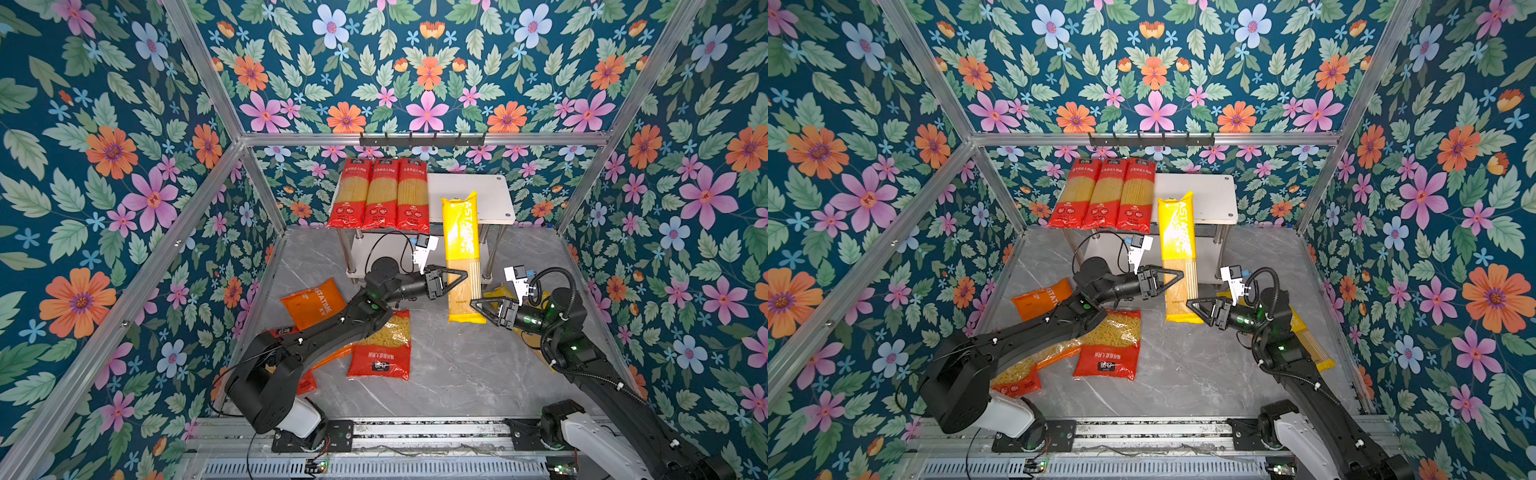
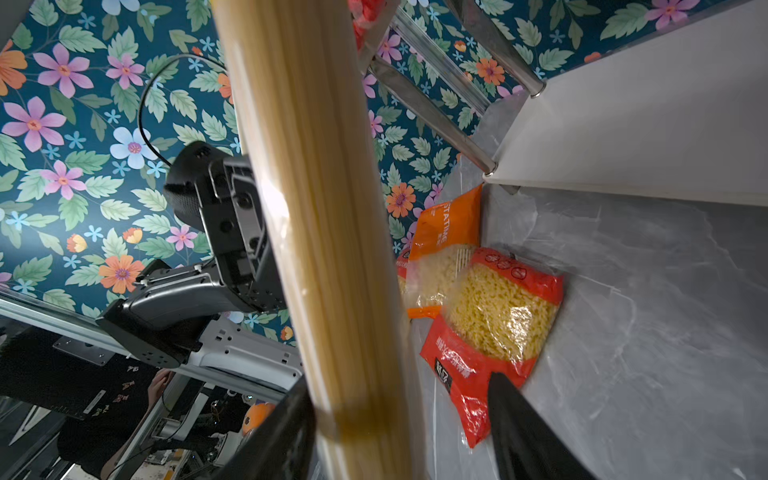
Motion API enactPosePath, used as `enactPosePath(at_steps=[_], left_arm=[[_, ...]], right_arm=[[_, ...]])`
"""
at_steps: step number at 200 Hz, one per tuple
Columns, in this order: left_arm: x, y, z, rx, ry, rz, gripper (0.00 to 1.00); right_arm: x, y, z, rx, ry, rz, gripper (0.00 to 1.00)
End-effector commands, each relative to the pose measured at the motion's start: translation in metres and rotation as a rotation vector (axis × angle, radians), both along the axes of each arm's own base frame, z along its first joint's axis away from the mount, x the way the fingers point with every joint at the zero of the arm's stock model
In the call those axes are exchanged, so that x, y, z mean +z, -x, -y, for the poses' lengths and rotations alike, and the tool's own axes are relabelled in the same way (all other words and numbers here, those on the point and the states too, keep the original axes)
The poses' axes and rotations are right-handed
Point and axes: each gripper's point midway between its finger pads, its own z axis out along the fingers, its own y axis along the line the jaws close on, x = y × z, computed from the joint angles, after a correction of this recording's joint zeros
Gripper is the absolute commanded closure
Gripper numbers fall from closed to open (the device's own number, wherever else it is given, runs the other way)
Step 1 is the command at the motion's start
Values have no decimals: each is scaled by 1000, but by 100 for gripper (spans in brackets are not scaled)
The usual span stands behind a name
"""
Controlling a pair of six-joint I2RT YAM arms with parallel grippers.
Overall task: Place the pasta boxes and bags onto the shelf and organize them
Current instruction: 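Carry the upright yellow pack with both grippers up to the top shelf, then stand the pack beside the red bags with the right gripper while left gripper withdraws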
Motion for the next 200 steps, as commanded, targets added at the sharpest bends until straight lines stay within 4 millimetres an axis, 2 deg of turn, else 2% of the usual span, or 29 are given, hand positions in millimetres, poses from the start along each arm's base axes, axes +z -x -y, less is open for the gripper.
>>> enactPosePath(at_steps=[1, 28, 53, 85, 115, 144, 158, 170, 189, 200], left_arm=[[35, 0, -2, 3, 92, 75, 77], [46, -3, 1, -1, 111, 75, 76], [46, -10, 6, 2, 103, 62, 74], [46, -22, 7, 22, 88, 42, 71], [42, -34, -3, 56, 82, 25, 69], [46, -41, -14, 85, 88, 35, 54], [47, -40, -19, 98, 86, 41, 46], [44, -37, -25, 112, 75, 49, 42], [33, -31, -35, 146, 48, 54, 40], [21, -30, -41, 177, 25, 41, 40]], right_arm=[[5, 2, -2, 9, -5, 32, 42], [14, -5, -6, 26, -30, 53, 58], [29, -17, -7, 5, -80, 78, 74], [50, -29, -6, -27, -130, 109, 85], [69, -33, -6, -39, -125, 127, 92], [89, -43, -7, -51, -84, 127, 97], [101, -56, -8, -57, -75, 96, 100], [111, -70, -7, -68, -67, 56, 100], [104, -98, -2, -110, -11, -97, 100], [110, -109, -3, -102, -1, -136, 100]])
